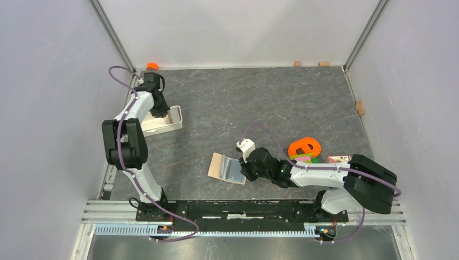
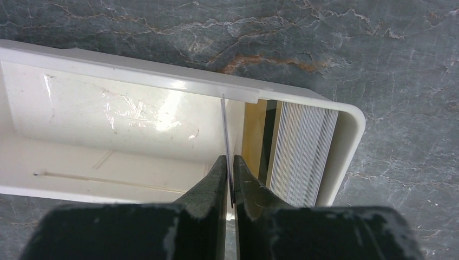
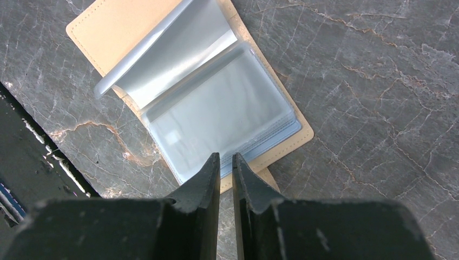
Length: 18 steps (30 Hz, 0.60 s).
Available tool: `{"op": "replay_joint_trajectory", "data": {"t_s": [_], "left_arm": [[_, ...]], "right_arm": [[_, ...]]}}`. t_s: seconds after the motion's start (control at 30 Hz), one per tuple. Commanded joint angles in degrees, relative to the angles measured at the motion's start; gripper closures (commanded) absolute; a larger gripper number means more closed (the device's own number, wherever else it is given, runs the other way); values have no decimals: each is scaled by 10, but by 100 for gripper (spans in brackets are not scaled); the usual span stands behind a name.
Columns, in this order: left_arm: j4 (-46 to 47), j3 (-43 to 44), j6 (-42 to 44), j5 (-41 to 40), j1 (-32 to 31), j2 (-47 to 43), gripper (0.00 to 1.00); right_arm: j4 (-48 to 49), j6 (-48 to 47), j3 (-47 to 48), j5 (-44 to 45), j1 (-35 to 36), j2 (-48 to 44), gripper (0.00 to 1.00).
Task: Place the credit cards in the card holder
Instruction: Pick up the credit card from the storage box.
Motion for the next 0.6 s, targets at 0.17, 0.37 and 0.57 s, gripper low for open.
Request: {"op": "replay_joint_trajectory", "data": {"t_s": [0.17, 0.37, 0.57], "left_arm": [[8, 16, 26, 14, 1, -26, 85], [8, 16, 27, 14, 1, -56, 87], [8, 18, 26, 29, 1, -62, 88]], "right_arm": [[11, 4, 10, 0, 2, 2, 82], [9, 4, 13, -1, 2, 5, 82], [7, 3, 18, -1, 2, 8, 82]]}}
